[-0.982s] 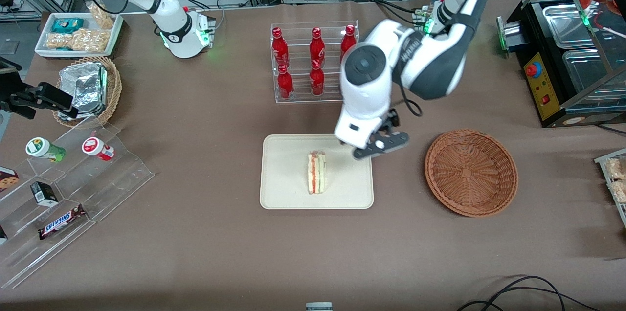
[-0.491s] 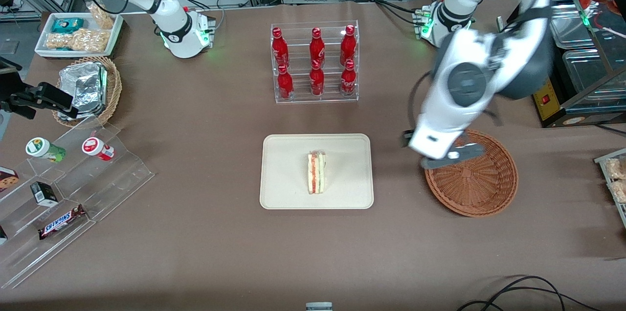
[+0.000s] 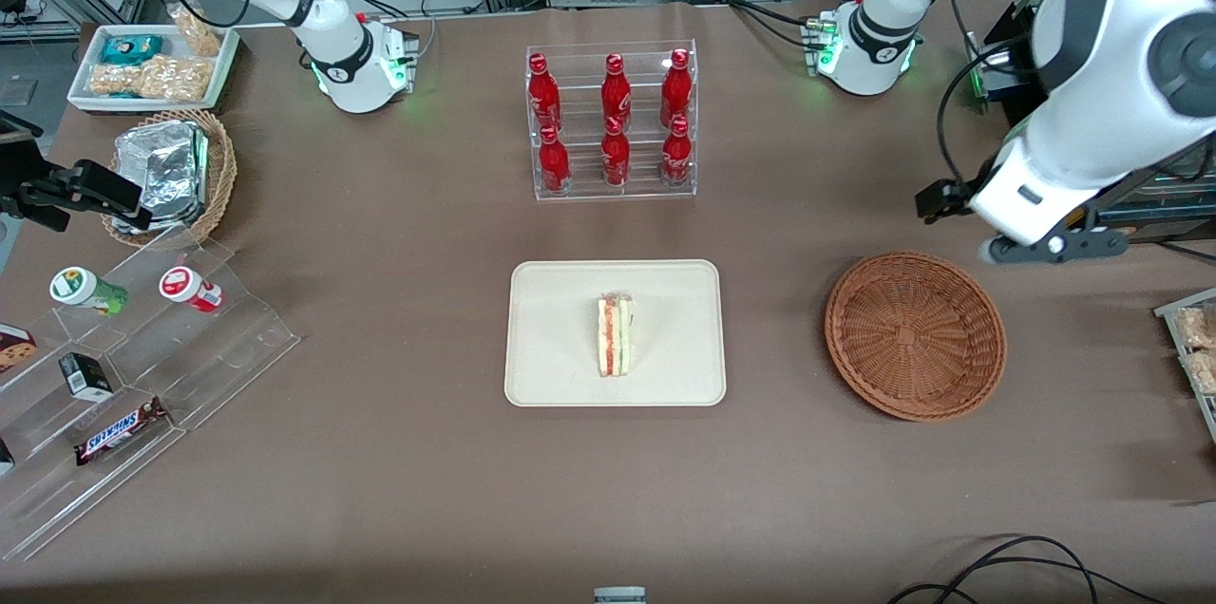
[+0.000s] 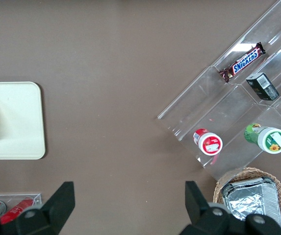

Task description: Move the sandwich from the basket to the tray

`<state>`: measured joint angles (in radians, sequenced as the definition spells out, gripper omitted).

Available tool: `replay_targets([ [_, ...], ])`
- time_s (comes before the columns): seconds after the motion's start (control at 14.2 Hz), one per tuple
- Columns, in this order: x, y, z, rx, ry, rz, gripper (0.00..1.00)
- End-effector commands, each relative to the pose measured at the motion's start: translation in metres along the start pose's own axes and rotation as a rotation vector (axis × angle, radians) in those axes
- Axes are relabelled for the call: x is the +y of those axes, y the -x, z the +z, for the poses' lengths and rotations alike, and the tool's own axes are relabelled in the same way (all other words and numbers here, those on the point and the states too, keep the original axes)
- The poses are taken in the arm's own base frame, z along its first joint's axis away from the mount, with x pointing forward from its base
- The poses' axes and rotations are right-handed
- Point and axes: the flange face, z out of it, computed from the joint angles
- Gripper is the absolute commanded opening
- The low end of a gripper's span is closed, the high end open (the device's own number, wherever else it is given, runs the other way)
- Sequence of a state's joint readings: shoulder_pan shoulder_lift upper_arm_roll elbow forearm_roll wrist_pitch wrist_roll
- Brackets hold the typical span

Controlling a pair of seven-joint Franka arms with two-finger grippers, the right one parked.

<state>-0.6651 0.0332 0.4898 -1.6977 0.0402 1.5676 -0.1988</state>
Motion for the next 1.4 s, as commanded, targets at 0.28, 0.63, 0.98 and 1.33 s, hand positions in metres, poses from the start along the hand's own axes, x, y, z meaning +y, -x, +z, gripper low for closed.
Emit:
replay_targets([
  [0.28, -0.025, 0.008, -0.004, -0.005, -0.011, -0.010, 1.00],
  [0.63, -0.033, 0.017, -0.016, 0.019, -0.011, -0.025, 1.00],
  [0.98, -0.039, 0.015, -0.020, 0.028, 0.006, -0.038, 1.00],
  [1.33, -0.051, 0.012, -0.042, 0.078, 0.026, -0.060, 1.00],
])
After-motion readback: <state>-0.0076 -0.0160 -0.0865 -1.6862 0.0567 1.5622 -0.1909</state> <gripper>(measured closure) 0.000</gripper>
